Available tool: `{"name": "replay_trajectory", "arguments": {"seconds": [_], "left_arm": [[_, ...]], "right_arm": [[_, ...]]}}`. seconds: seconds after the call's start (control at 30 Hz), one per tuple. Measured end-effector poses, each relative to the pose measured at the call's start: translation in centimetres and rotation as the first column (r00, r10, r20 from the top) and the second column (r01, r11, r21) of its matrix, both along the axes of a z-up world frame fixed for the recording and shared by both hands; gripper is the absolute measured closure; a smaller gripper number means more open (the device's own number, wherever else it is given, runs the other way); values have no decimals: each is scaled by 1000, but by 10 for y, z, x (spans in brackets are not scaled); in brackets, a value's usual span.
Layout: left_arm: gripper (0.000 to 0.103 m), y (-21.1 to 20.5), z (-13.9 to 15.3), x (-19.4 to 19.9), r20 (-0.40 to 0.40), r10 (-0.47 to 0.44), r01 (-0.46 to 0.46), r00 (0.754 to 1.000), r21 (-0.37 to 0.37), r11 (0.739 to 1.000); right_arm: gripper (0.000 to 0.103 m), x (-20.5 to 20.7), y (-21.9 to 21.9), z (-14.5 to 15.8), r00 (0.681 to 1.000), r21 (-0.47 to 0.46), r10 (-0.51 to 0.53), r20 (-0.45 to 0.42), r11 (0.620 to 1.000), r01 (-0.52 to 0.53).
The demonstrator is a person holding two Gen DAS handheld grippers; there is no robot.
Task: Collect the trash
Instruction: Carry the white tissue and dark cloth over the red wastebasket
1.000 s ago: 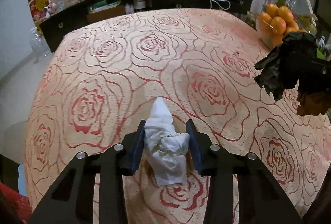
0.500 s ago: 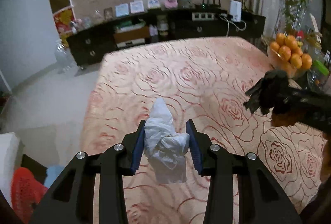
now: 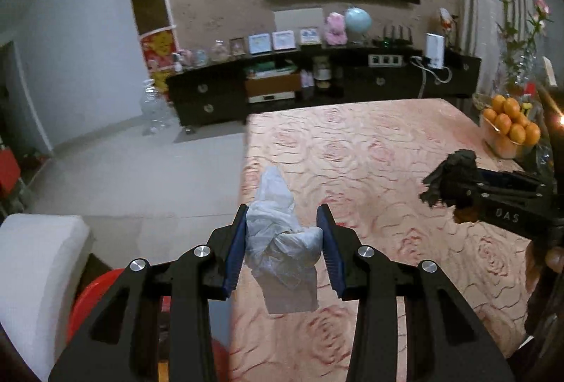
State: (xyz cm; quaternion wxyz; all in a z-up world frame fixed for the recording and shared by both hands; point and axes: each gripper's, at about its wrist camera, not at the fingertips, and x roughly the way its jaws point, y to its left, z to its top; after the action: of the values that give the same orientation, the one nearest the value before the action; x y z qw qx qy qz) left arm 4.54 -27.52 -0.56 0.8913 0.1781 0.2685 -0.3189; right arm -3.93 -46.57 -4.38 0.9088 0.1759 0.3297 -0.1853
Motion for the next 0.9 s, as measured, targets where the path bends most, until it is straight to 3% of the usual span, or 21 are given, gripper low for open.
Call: {"name": "replay_trajectory", "arguments": {"seconds": [0.33,0.73,0.9], "left_arm": [[65,67,6,28,-24,144,-144,989,-16,989],[65,148,5,45,-10,318,-318,948,-13,948],[65,168,-3,47,-21,349,-349,937,1,937]], "right_arm": [[58,15,27,4,999,-21,46,-10,999,-47],[58,32,62,13,993,-42,117,-7,992,-117],[58,40,80,15,987,-33,159,-5,987,-159]]}}
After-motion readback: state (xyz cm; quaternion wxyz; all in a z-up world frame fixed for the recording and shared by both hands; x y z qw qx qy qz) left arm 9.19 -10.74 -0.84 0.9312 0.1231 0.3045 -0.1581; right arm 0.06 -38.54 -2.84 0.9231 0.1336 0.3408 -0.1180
